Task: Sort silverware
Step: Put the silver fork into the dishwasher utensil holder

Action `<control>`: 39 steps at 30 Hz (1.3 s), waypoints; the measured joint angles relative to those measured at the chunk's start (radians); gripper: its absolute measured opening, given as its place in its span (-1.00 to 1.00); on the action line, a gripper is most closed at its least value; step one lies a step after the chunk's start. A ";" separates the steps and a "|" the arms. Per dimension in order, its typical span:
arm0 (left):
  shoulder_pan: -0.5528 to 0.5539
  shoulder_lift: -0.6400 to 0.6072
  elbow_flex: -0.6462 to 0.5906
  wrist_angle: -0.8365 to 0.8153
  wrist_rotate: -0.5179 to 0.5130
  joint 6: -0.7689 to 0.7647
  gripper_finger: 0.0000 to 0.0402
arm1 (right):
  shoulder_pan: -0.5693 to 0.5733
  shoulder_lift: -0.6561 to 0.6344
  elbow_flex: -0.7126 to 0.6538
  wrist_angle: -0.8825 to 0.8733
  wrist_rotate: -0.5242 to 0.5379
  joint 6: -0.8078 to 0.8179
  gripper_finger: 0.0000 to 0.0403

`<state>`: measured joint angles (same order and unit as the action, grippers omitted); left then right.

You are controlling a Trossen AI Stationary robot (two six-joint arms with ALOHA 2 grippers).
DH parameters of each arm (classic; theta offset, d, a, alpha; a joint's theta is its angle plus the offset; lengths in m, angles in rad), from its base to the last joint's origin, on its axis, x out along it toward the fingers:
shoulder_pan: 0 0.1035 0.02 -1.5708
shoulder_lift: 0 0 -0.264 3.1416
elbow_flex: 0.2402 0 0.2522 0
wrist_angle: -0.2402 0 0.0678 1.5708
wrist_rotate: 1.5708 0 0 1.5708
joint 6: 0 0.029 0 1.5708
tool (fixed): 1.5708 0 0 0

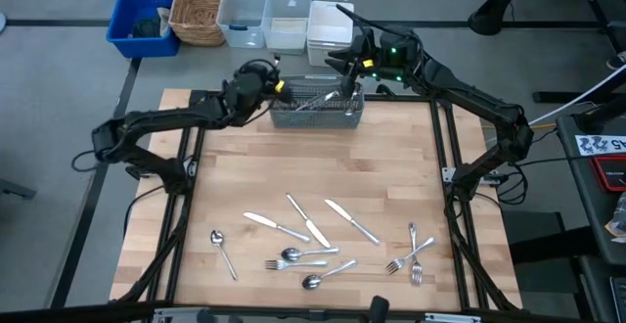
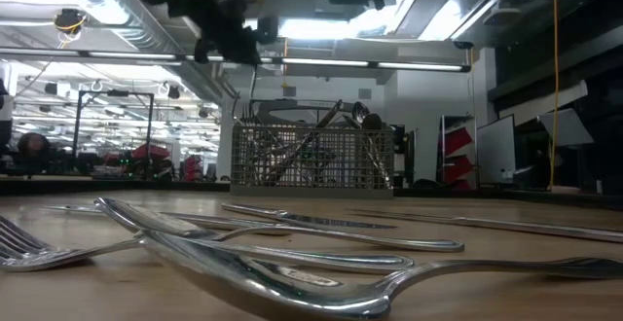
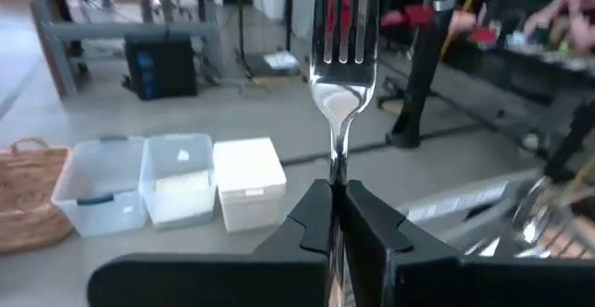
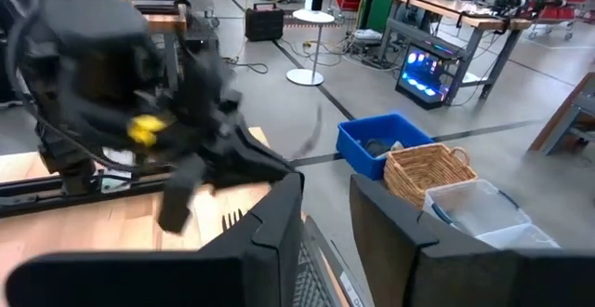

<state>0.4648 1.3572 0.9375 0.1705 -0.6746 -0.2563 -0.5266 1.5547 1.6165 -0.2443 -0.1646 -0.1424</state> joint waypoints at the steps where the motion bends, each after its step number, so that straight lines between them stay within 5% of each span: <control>1: 0.014 0.020 0.000 0.002 0.026 0.001 -0.96 | 0.000 0.000 0.000 0.000 0.000 -0.002 -0.52; 13: 0.069 0.220 0.000 0.129 0.133 0.184 -0.95 | 0.000 0.000 0.000 -0.020 0.032 -0.005 -0.52; 39: 0.066 0.247 0.000 0.198 0.192 0.267 -0.94 | 0.001 -0.032 0.000 -0.055 0.087 -0.122 -0.52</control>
<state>0.5304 1.6047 0.9371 0.3682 -0.4827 0.0107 -0.5259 1.5227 1.6161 -0.2997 -0.0776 -0.2646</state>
